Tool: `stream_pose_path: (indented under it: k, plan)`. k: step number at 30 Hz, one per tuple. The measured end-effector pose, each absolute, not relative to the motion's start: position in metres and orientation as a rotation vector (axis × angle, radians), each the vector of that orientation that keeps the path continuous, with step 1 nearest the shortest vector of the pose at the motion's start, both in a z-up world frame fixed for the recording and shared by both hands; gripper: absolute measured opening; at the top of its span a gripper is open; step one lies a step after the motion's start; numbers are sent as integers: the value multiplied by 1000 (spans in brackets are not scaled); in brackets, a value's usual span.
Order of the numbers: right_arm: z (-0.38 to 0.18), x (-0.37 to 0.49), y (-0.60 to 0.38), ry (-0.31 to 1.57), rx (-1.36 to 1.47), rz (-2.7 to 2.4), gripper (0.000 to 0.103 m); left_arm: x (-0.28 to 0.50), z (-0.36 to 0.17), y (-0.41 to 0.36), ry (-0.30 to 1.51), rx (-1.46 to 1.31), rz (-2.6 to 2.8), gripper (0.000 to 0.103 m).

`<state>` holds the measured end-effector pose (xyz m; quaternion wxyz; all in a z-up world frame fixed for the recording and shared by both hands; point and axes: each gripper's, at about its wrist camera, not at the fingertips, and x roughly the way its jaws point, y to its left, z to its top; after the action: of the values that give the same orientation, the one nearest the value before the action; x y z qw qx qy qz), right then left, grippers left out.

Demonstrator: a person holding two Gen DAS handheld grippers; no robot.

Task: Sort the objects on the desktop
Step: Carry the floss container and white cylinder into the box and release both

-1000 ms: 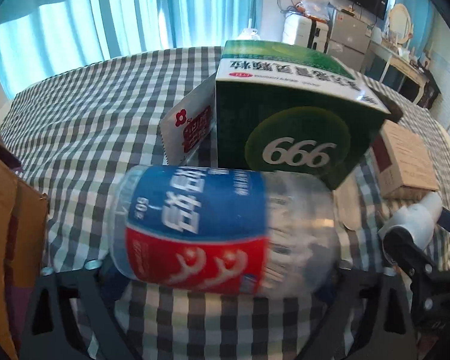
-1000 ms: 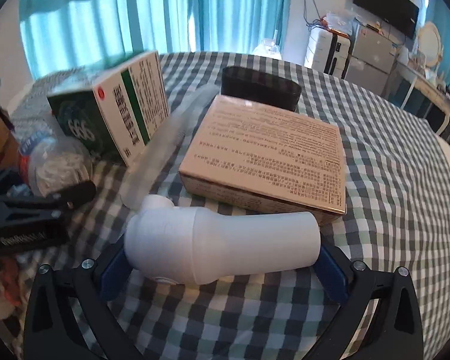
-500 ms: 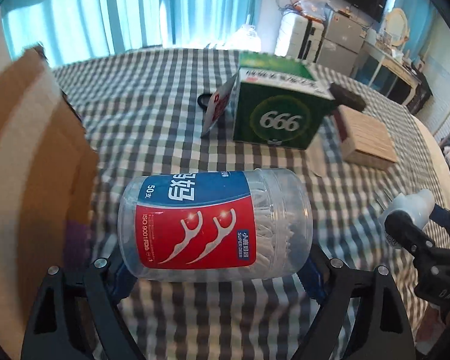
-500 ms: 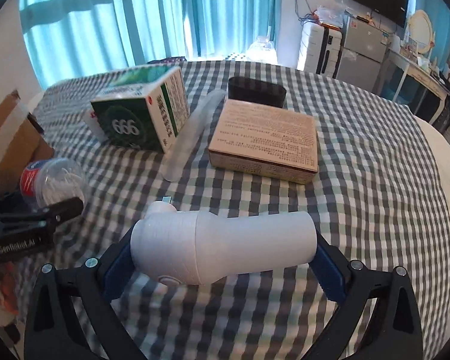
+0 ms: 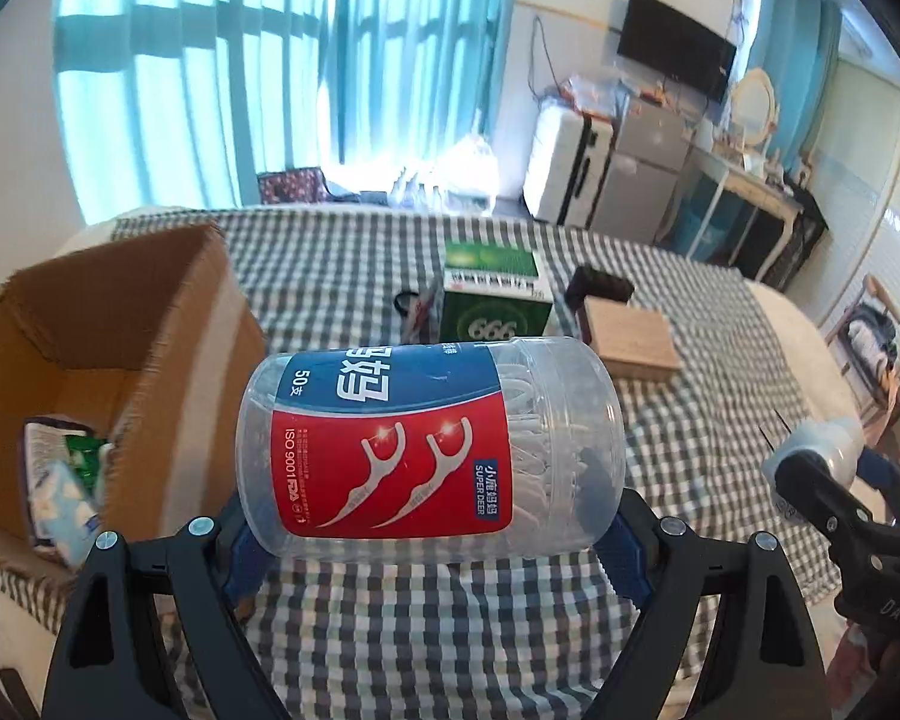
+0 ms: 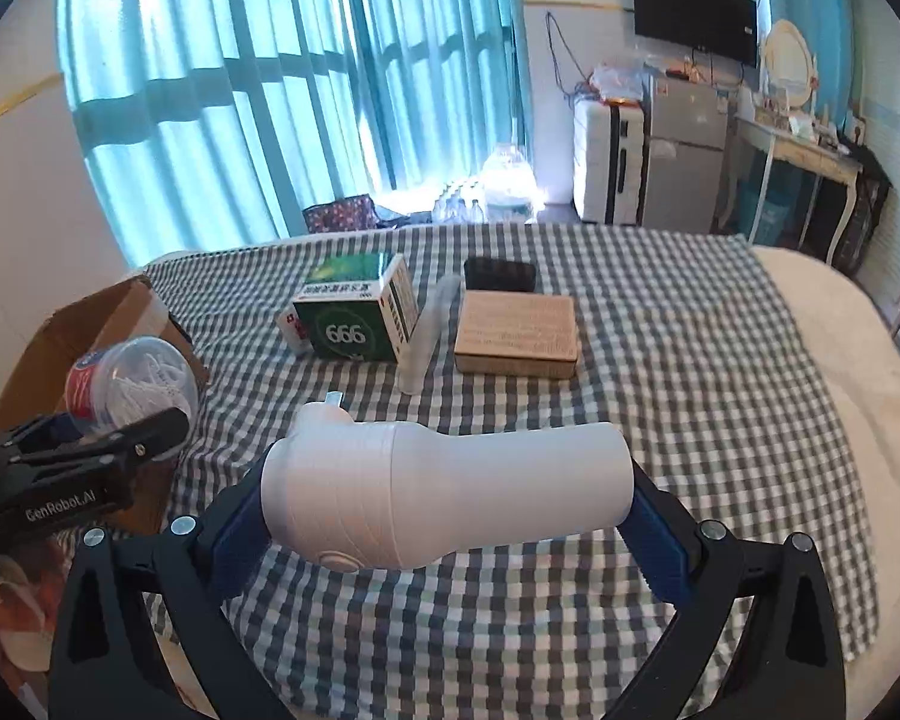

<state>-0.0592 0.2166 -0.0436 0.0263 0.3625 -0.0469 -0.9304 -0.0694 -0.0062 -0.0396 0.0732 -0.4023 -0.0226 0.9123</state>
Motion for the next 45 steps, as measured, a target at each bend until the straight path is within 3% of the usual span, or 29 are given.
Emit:
stream_pose_path:
  k: [10, 29, 36, 45]
  plan:
    - [0, -28, 204, -277, 991, -2849, 100, -41, 7, -32, -36, -1078, 2813, 89]
    - [44, -51, 77, -167, 884, -2674, 101, -51, 54, -164, -140, -1002, 3016, 89]
    - [42, -91, -4, -145, 880, -2531, 101, -66, 35, -227, -189, -1086, 3082, 89]
    - [-8, -132, -51, -193, 967, -2397, 101, -91, -41, -264, -249, -1298, 2959, 89]
